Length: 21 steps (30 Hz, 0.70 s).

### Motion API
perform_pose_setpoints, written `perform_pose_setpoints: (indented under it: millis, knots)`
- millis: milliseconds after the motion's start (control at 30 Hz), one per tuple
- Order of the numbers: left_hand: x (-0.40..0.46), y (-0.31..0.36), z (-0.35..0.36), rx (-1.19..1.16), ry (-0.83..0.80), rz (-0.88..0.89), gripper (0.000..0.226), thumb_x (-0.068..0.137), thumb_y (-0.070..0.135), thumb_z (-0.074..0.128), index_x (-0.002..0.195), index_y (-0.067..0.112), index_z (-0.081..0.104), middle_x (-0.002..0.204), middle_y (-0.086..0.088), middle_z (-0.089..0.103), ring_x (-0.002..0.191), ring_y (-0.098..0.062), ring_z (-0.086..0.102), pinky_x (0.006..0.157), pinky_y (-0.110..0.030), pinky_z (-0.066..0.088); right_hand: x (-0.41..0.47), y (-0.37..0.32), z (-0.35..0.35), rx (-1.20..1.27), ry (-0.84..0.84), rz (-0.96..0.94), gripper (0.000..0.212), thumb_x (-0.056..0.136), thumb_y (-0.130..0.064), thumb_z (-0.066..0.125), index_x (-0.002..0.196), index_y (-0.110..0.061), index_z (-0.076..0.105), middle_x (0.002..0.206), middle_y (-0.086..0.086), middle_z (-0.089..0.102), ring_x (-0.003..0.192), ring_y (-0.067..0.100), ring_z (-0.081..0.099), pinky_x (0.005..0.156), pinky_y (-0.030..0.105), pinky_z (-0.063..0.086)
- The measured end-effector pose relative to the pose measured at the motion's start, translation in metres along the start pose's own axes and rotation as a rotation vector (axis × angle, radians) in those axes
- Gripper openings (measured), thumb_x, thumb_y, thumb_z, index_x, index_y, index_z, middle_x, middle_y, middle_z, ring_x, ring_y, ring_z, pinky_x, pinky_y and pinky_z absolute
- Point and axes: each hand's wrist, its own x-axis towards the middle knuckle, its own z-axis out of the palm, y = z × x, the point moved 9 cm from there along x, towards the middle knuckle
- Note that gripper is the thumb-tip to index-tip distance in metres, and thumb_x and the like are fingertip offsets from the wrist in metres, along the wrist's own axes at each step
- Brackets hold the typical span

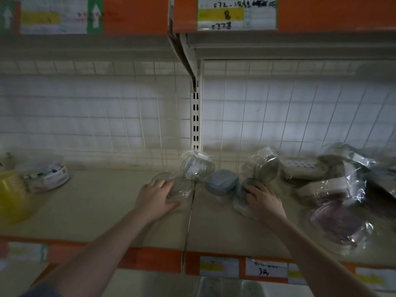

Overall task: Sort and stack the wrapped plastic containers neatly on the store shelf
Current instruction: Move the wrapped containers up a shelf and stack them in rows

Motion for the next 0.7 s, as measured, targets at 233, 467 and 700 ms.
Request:
perform_pose_setpoints:
  millis: [233,467,700]
  knots:
    - [-0.017,0.011,-0.021,0.119,0.093,0.109,0.073,0.07,0.078,0.029,0.086,0.02,0.07,0.082,0.0,0.062,0.083,-0.022,0.06,0.072,-0.033,0.044,-0.011,0.011,-0.022,0.303,0.003,0.026,0.034,0.086,-0.015,0.05,0.094,-0.042,0.07,0.121,-0.006,0.062,0.111,0.022,0.054,0.1,0.04,0.04]
    - [-0.027,0.005,-0.033,-0.057,0.131,0.123,0.087,0.06,0.094,0.027,0.08,0.016,0.062,0.086,0.003,0.052,0.084,-0.017,0.053,0.067,-0.027,0.037,-0.015,0.027,-0.043,0.414,0.01,0.093,0.051,0.076,0.006,0.051,0.046,-0.034,0.065,0.077,-0.003,0.067,0.08,0.018,0.062,0.076,0.03,0.049]
    - [-0.027,-0.001,-0.011,-0.162,-0.092,0.094,0.073,0.057,0.083,0.036,0.094,0.021,0.043,0.097,0.006,0.05,0.091,-0.015,0.046,0.071,-0.027,0.033,-0.03,0.013,-0.039,-0.022,0.004,0.257,0.053,0.088,-0.053,0.048,0.127,-0.017,0.047,0.128,0.014,0.048,0.119,0.034,0.043,0.095,0.041,0.037]
